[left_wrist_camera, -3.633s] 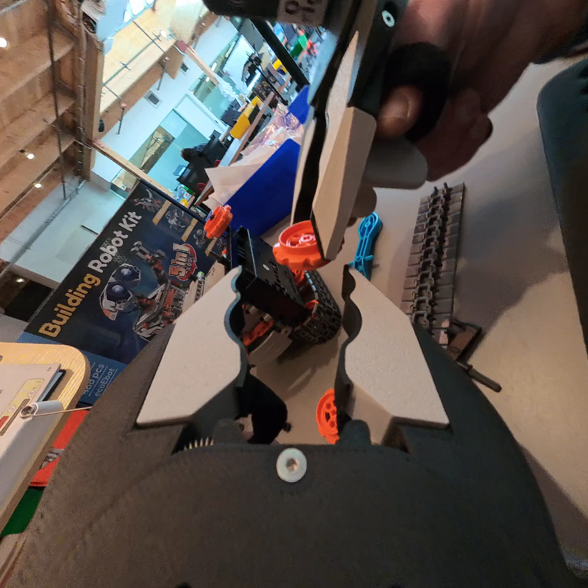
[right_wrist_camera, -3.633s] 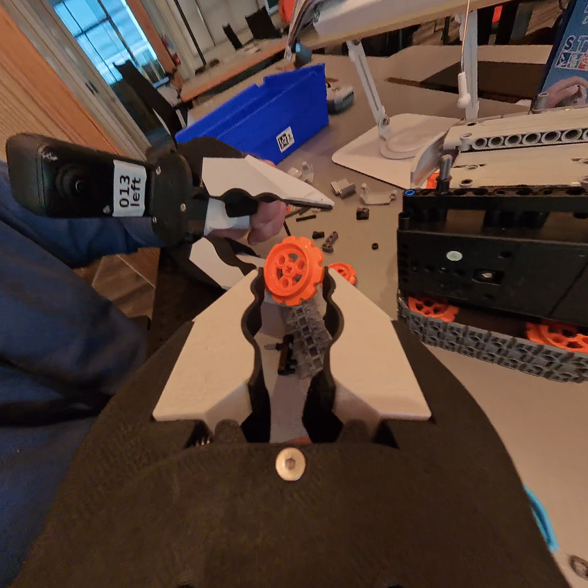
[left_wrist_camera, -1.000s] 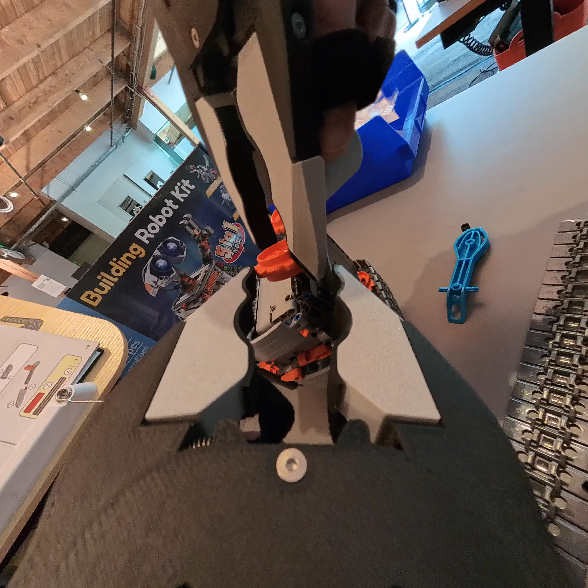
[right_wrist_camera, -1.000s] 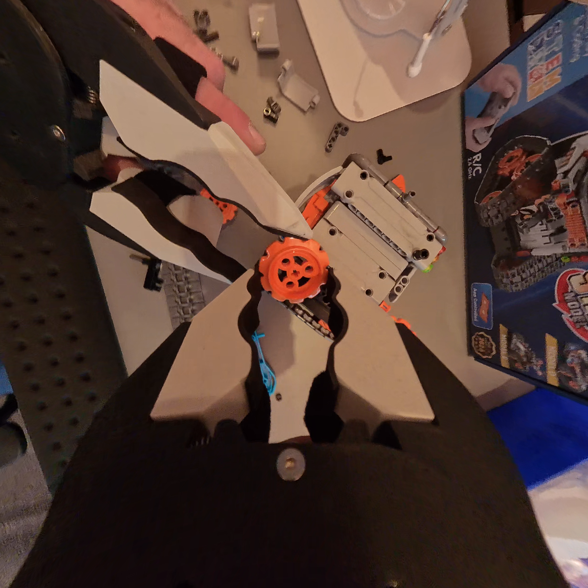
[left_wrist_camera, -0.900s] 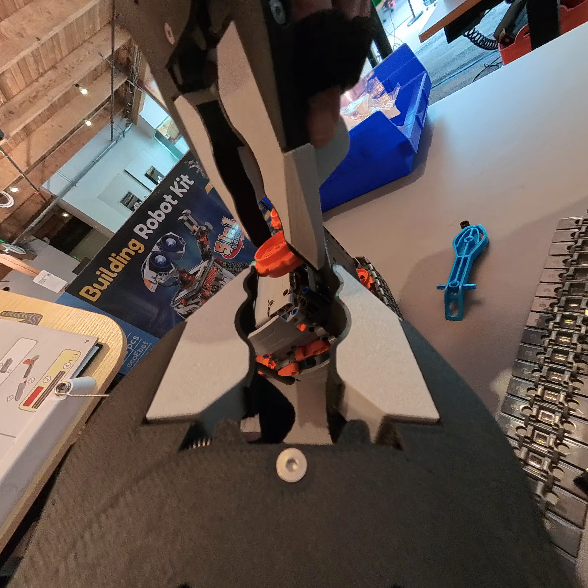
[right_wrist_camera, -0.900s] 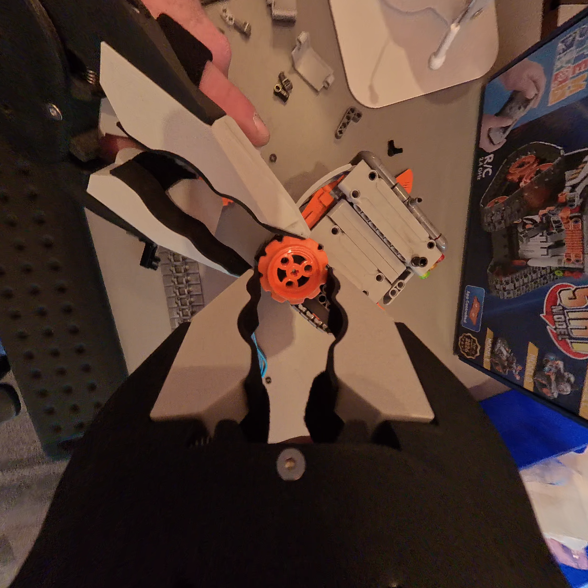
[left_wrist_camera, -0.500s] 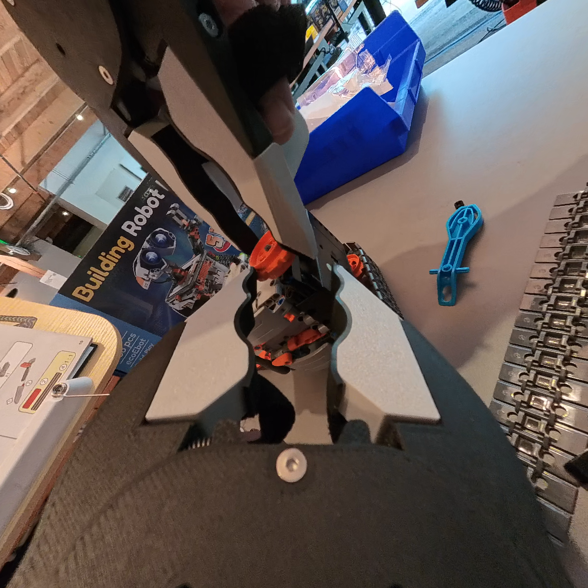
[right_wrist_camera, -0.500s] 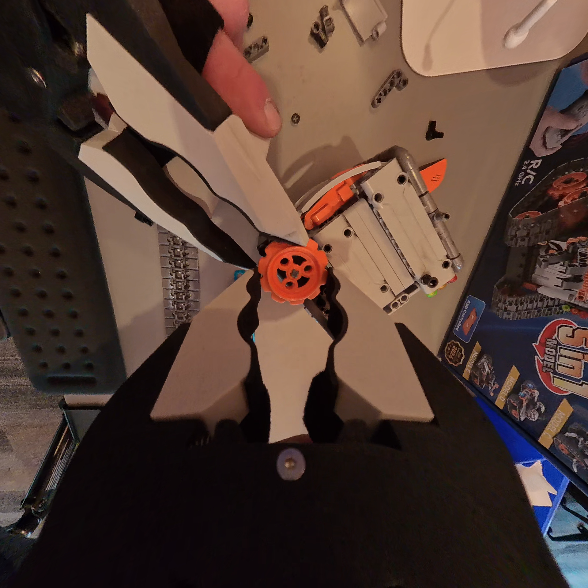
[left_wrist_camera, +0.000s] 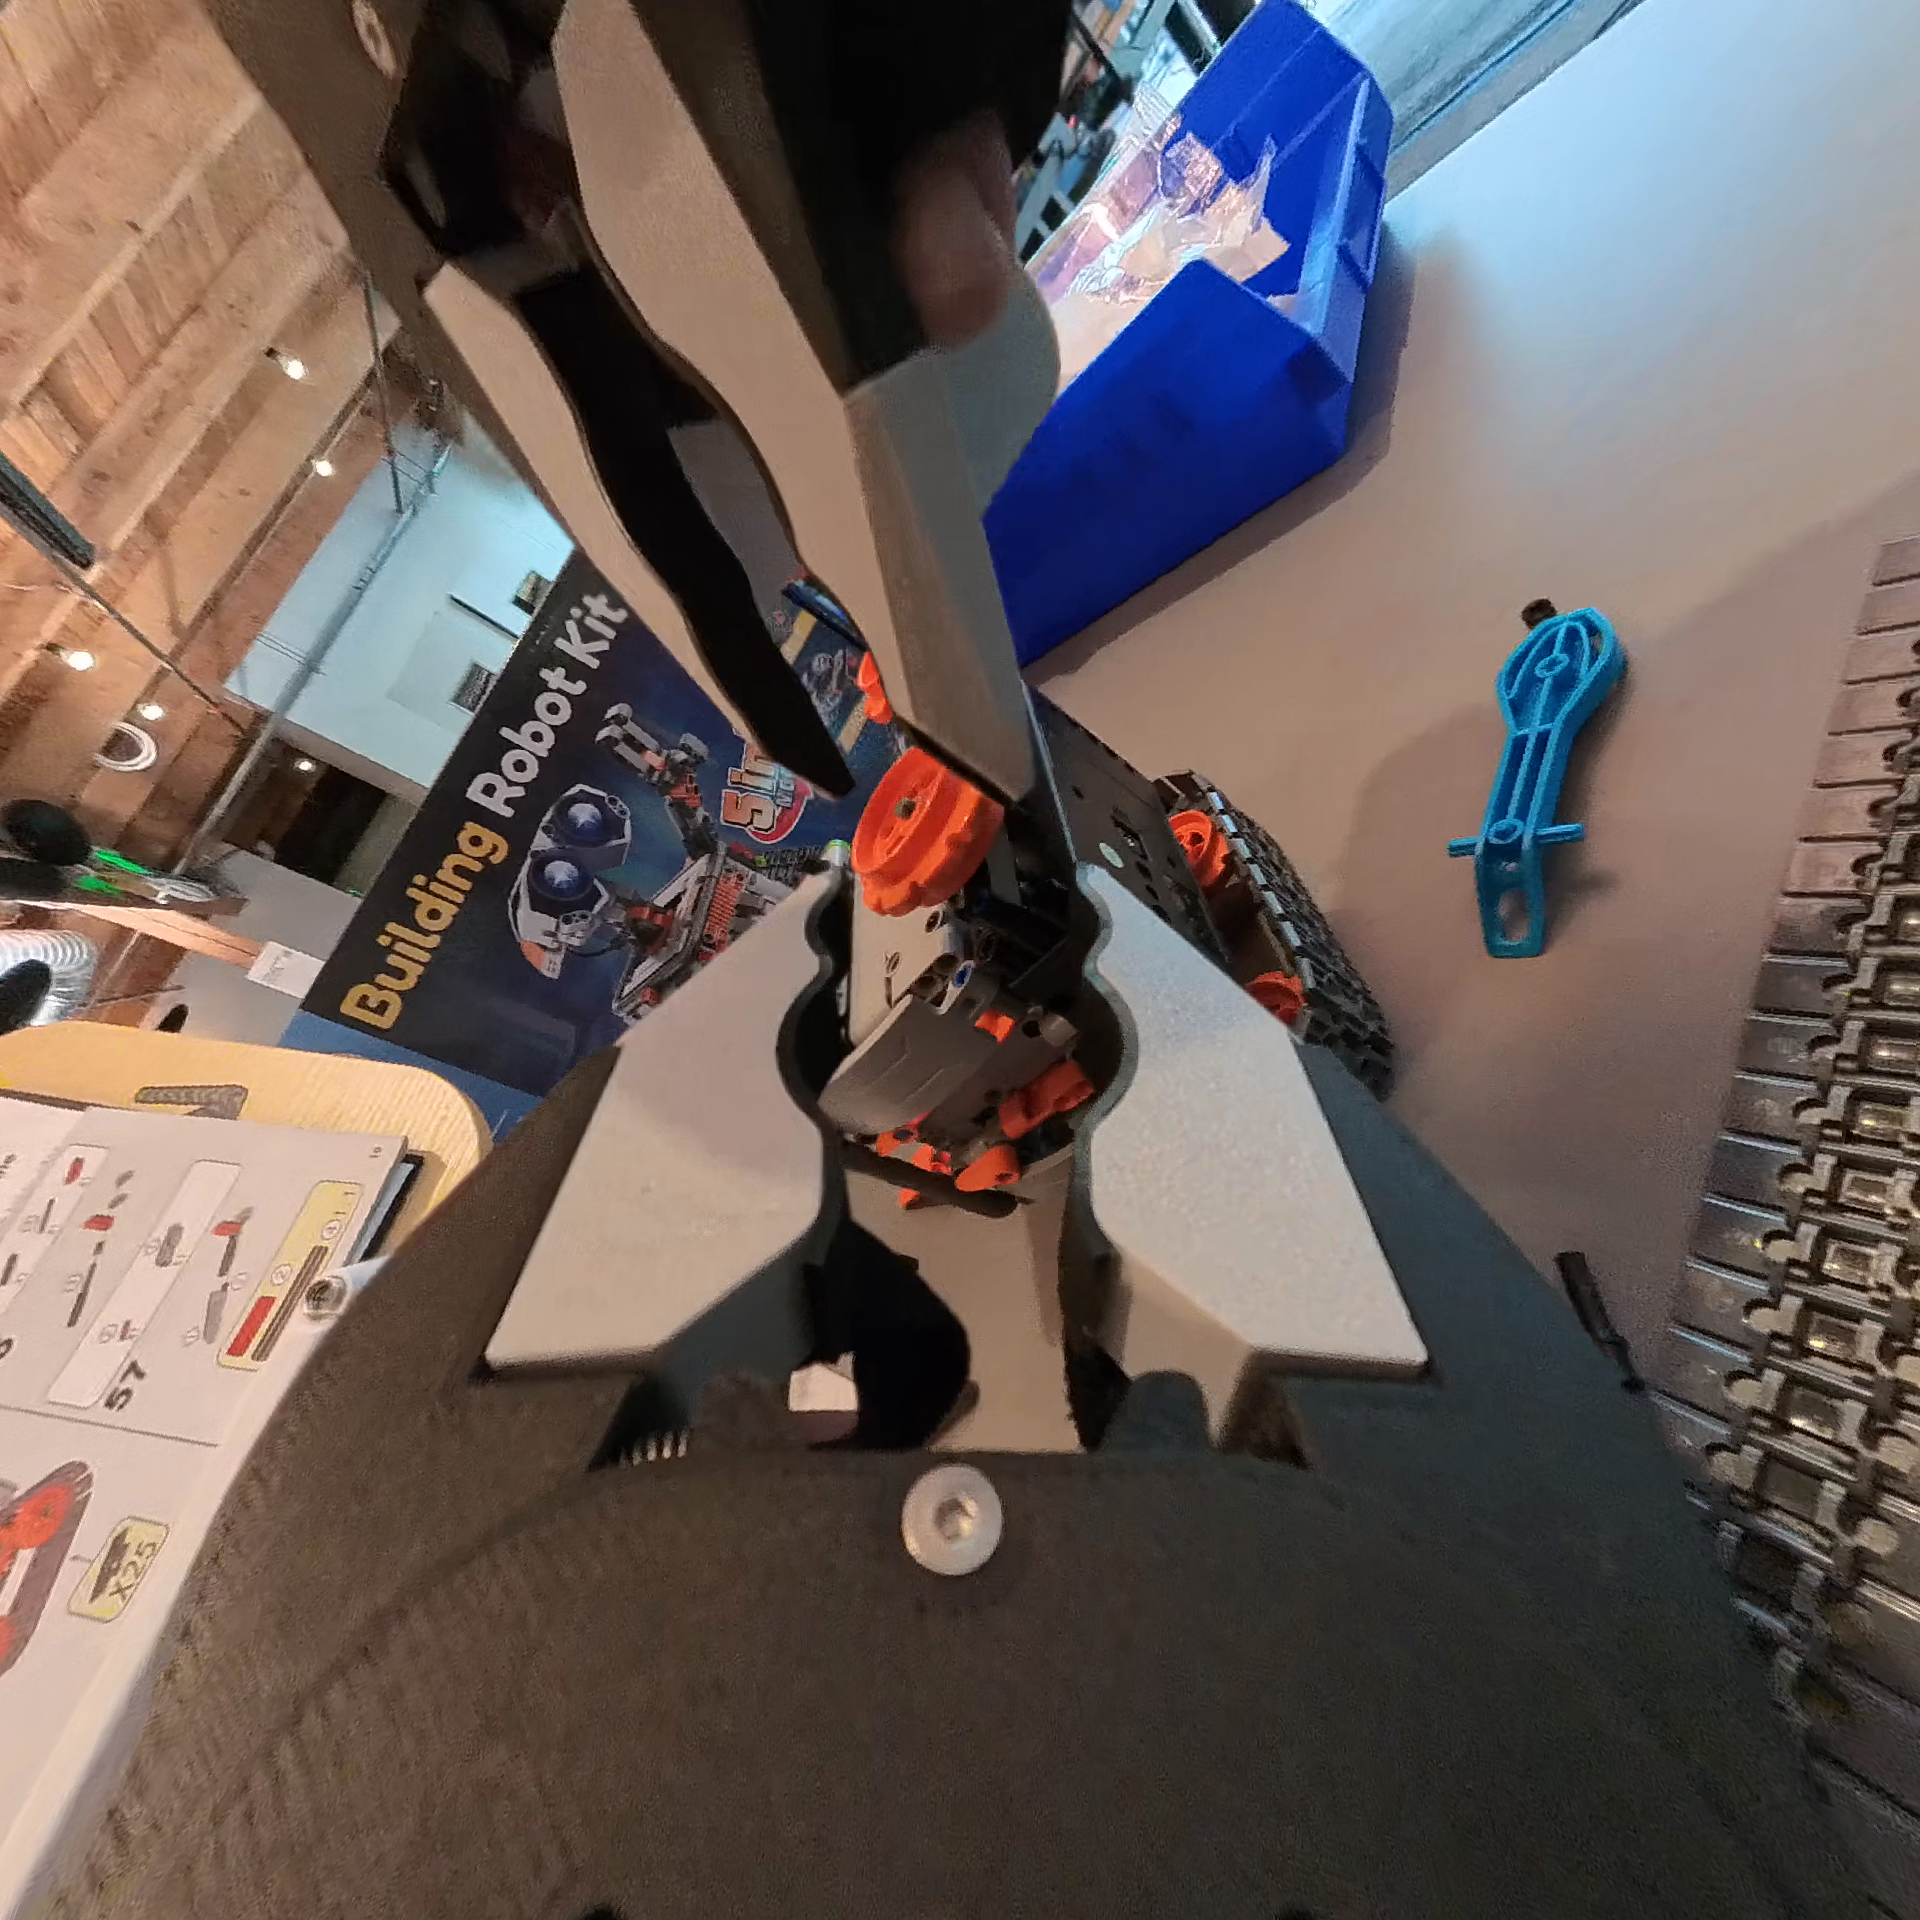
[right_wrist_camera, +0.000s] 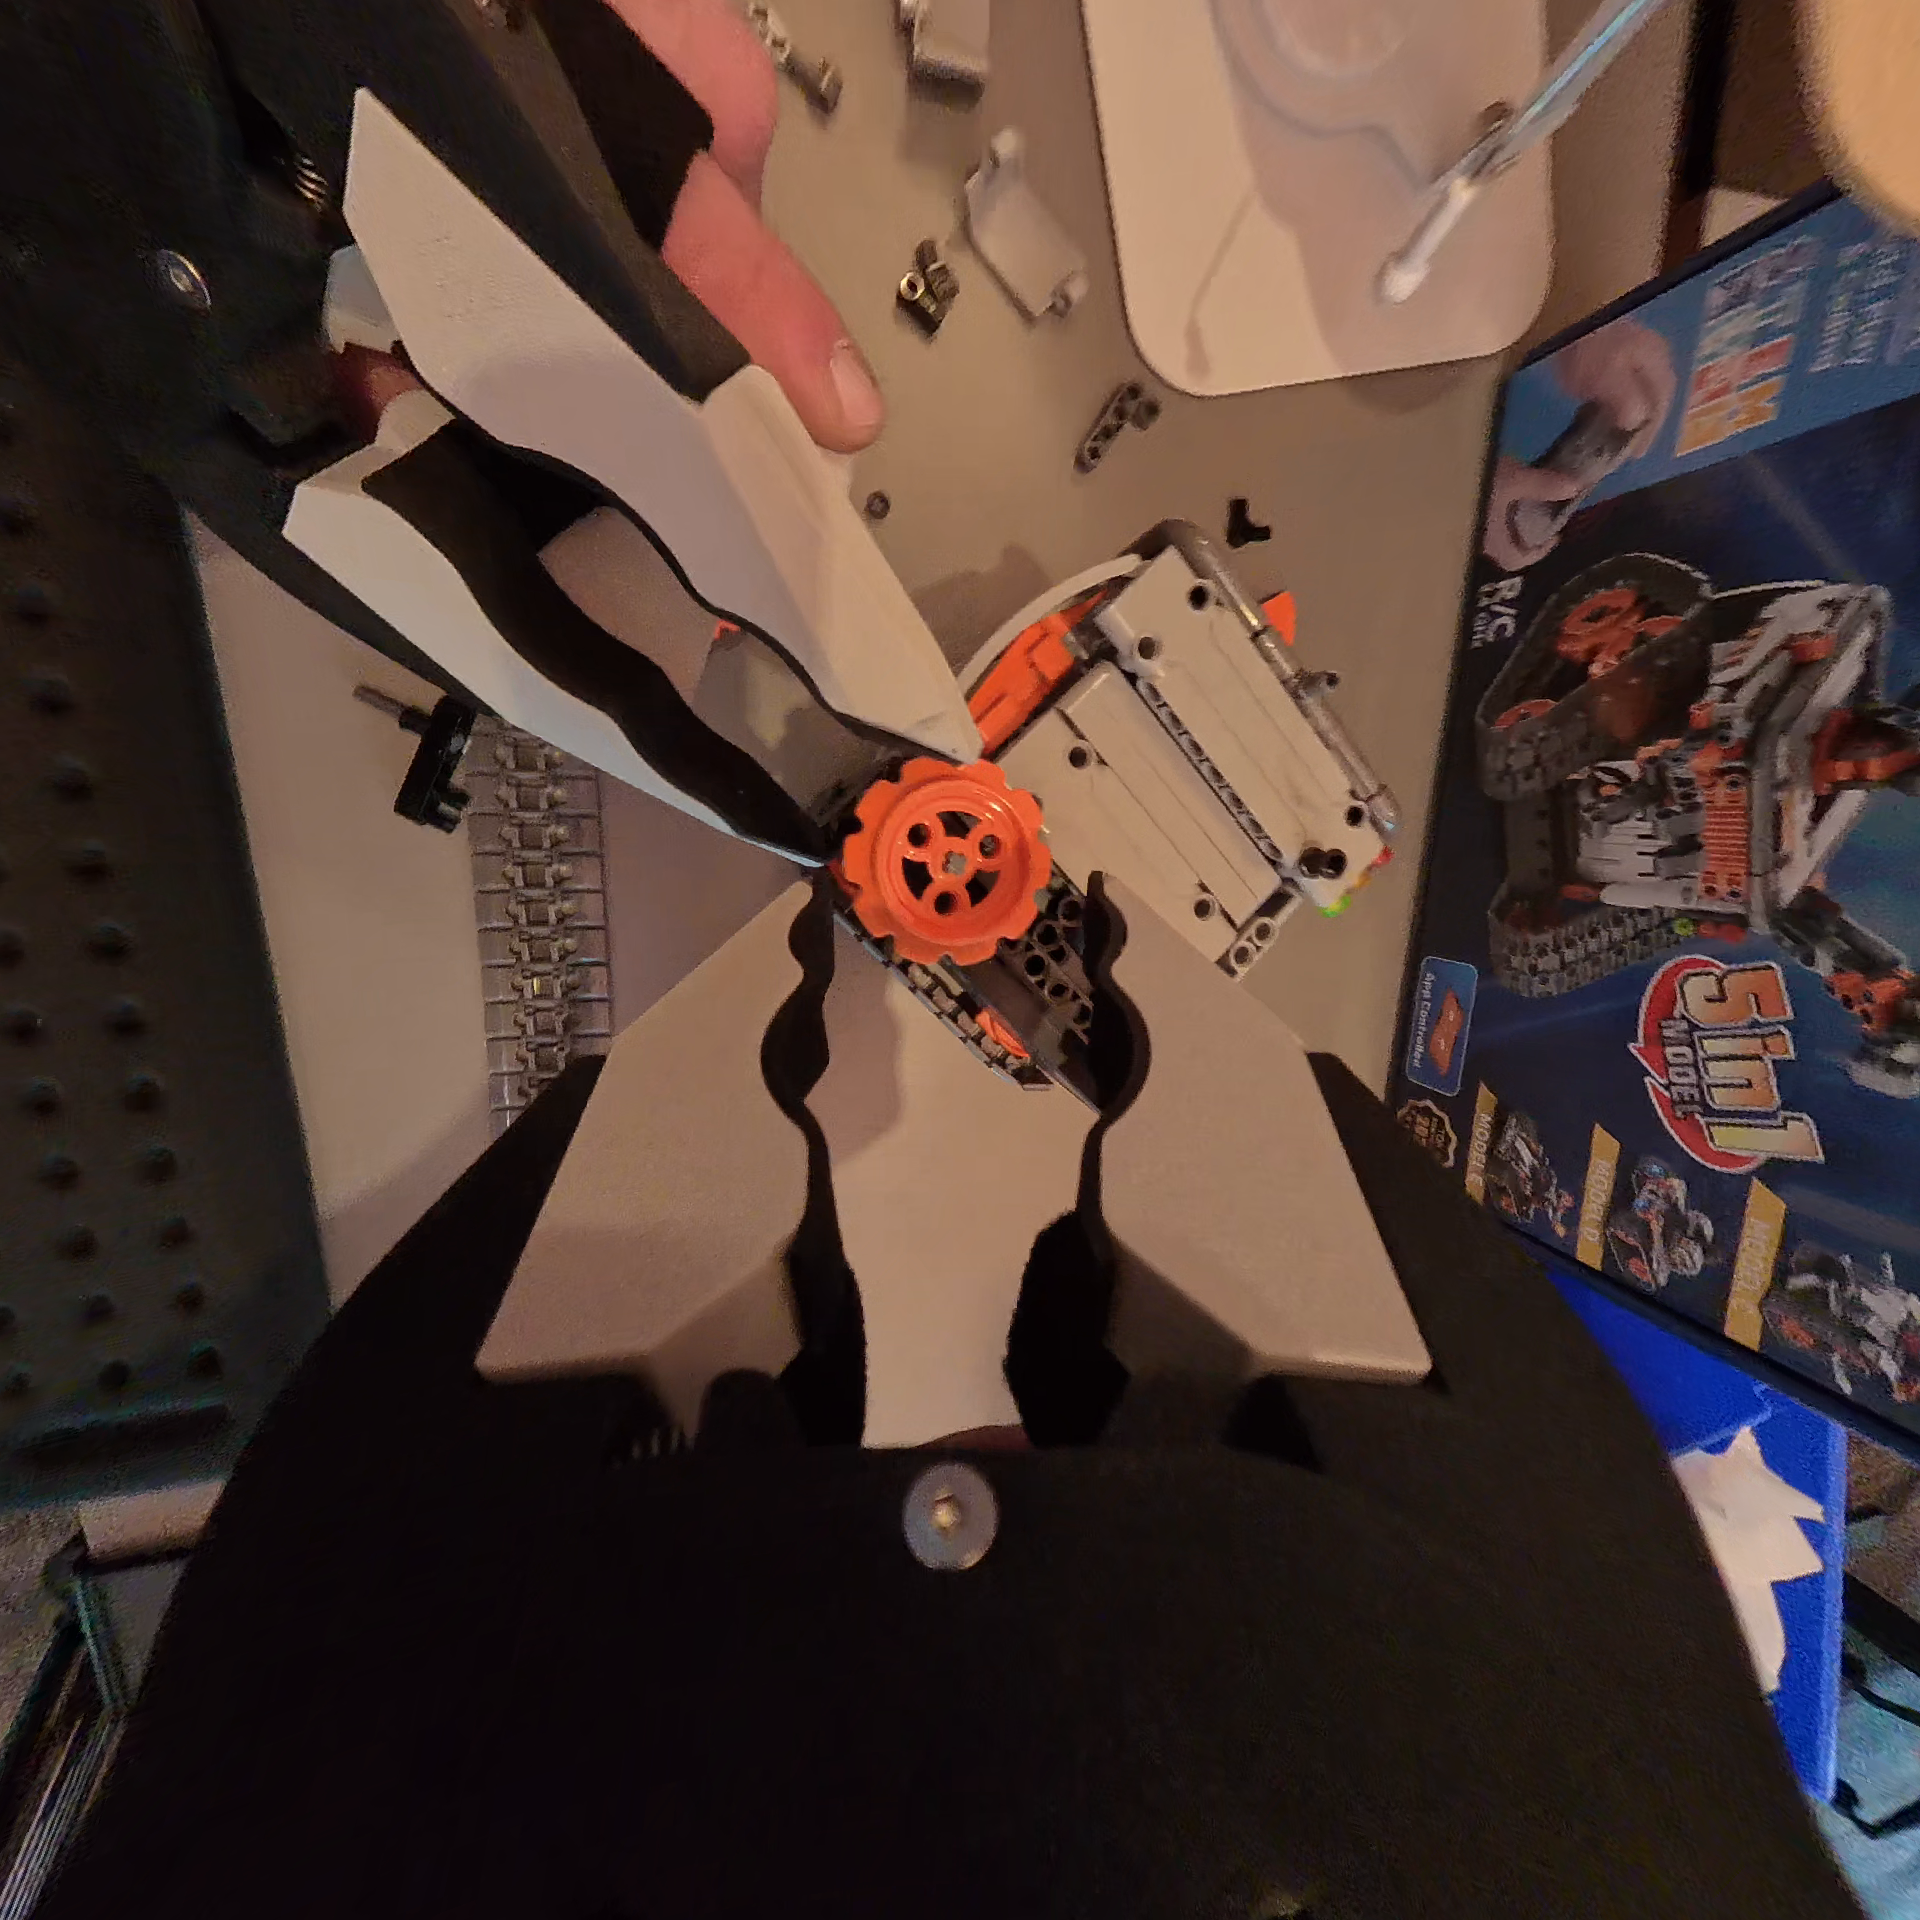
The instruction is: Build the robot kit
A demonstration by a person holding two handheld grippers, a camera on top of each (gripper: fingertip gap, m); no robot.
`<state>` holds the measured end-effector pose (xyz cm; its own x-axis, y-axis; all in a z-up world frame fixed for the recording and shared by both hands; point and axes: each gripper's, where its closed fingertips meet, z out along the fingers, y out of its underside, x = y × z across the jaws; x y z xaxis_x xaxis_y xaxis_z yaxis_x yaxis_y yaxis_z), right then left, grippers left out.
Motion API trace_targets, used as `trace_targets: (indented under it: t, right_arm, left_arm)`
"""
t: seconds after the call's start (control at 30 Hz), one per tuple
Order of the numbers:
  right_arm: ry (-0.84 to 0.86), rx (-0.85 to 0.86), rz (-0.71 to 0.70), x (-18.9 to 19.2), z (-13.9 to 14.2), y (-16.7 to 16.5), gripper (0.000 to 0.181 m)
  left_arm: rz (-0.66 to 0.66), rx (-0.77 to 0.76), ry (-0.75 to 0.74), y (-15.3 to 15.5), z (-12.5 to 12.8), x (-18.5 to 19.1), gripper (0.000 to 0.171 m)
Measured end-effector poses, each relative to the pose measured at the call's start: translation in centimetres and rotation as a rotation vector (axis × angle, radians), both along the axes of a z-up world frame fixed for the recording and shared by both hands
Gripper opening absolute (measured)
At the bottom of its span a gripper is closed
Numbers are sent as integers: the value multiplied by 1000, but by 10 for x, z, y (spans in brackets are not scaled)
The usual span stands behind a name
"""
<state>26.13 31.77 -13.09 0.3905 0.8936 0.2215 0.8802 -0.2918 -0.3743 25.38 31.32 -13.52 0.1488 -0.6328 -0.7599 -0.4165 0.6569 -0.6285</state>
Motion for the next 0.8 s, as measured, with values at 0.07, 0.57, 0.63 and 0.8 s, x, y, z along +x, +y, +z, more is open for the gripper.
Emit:
trace_targets:
  t: [0.07, 0.57, 0.63, 0.8]
  right_arm:
    - [50, 19, -12, 2, 3, -1, 37]
    - [65, 157, -75, 1, 19, -6, 45]
    - [92, 222, -50, -6, 28, -16, 39]
    - [179, 263, 35, -45, 17, -49, 32]
  left_arm:
    - [-9, -17, -12, -2, 3, 1, 44]
    - [-105, -96, 46, 8, 25, -34, 46]
    - [-51, -126, 44, 25, 37, -62, 44]
    - [52, -206, 278, 51, 4, -139, 34]
